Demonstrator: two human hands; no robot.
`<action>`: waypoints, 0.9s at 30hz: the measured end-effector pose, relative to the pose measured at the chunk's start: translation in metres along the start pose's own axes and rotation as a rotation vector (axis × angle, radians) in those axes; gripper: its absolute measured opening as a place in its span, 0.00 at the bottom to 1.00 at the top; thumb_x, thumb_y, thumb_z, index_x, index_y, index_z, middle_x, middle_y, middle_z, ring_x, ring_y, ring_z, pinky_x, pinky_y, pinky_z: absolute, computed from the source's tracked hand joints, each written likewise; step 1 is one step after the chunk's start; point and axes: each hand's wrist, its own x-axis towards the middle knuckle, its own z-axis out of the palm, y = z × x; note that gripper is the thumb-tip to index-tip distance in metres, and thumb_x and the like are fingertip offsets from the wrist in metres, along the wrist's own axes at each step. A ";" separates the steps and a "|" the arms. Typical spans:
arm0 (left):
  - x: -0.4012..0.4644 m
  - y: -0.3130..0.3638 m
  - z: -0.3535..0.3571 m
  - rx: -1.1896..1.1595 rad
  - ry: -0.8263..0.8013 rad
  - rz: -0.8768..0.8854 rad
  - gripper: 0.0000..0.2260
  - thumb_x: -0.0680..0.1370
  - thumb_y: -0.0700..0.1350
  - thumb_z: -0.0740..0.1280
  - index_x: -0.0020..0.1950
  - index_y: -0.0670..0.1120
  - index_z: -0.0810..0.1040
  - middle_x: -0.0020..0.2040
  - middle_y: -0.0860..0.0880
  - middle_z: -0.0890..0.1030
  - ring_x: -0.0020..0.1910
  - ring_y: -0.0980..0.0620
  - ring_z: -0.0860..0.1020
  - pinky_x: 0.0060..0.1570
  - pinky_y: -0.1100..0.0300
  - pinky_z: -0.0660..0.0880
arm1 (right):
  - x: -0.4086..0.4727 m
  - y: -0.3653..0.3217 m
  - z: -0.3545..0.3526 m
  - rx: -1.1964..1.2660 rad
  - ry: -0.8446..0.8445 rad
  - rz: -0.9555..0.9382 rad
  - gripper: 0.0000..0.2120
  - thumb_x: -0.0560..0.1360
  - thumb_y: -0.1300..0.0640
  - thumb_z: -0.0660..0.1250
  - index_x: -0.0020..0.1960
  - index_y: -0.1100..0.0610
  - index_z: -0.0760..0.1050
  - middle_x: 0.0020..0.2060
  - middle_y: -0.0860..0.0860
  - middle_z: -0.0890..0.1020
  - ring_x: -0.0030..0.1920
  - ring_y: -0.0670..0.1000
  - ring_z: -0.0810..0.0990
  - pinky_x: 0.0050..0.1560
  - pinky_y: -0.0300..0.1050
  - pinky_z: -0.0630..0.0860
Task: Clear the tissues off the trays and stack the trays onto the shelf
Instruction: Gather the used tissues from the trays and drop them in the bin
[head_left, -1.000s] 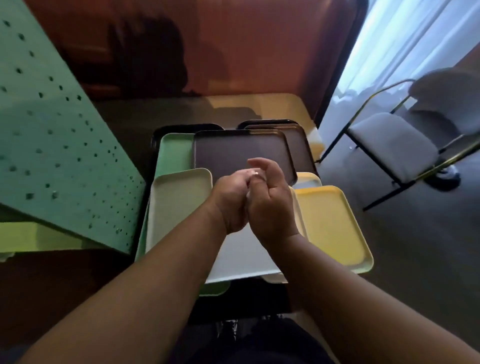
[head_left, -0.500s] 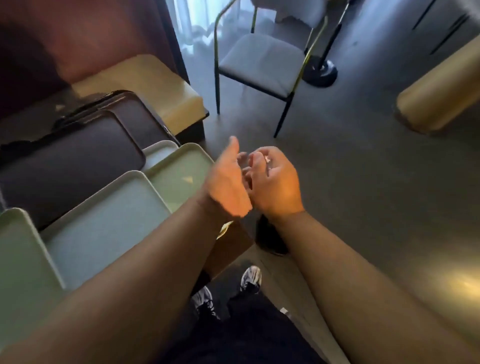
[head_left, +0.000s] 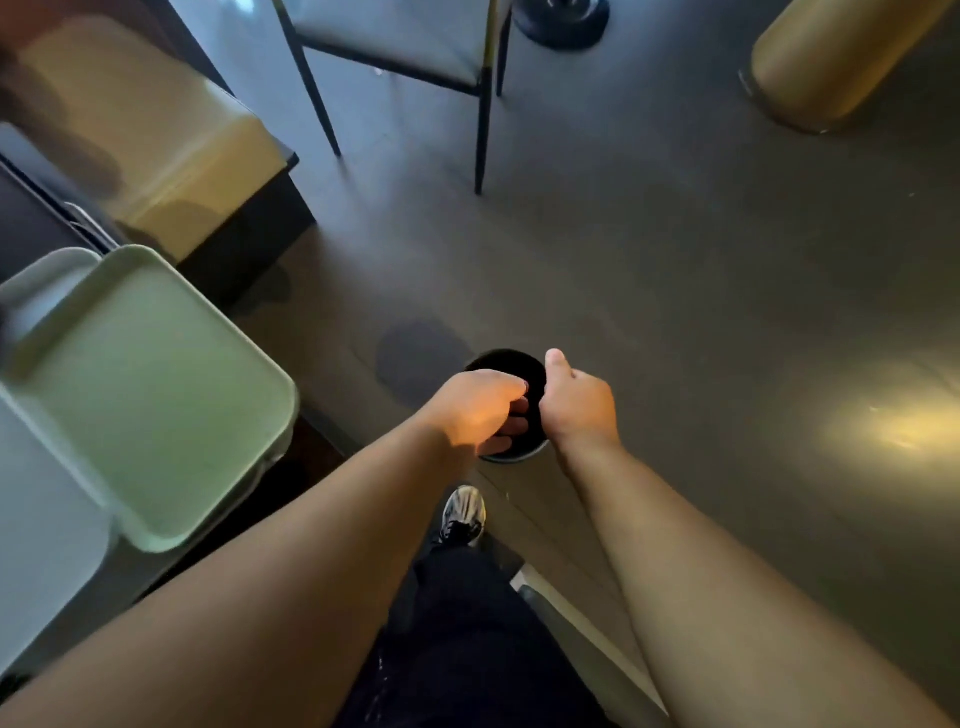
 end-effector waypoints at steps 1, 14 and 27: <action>0.006 -0.003 0.005 0.016 0.013 -0.005 0.13 0.83 0.41 0.60 0.65 0.42 0.78 0.55 0.44 0.81 0.50 0.46 0.79 0.57 0.50 0.75 | 0.008 0.008 0.001 0.013 0.003 0.029 0.26 0.83 0.45 0.58 0.30 0.57 0.70 0.33 0.54 0.76 0.40 0.58 0.74 0.43 0.49 0.69; 0.050 -0.028 0.018 0.281 0.156 0.125 0.25 0.78 0.41 0.63 0.76 0.51 0.68 0.68 0.45 0.75 0.60 0.45 0.78 0.61 0.47 0.77 | 0.055 0.043 0.011 0.349 -0.154 0.168 0.10 0.79 0.50 0.68 0.48 0.55 0.72 0.33 0.49 0.78 0.31 0.50 0.73 0.34 0.45 0.71; 0.058 -0.021 -0.023 0.338 0.271 0.142 0.29 0.79 0.41 0.62 0.80 0.50 0.58 0.67 0.45 0.71 0.53 0.45 0.79 0.44 0.55 0.75 | 0.065 0.039 0.001 0.336 -0.389 0.307 0.33 0.81 0.37 0.62 0.81 0.52 0.63 0.79 0.56 0.68 0.74 0.64 0.72 0.71 0.62 0.71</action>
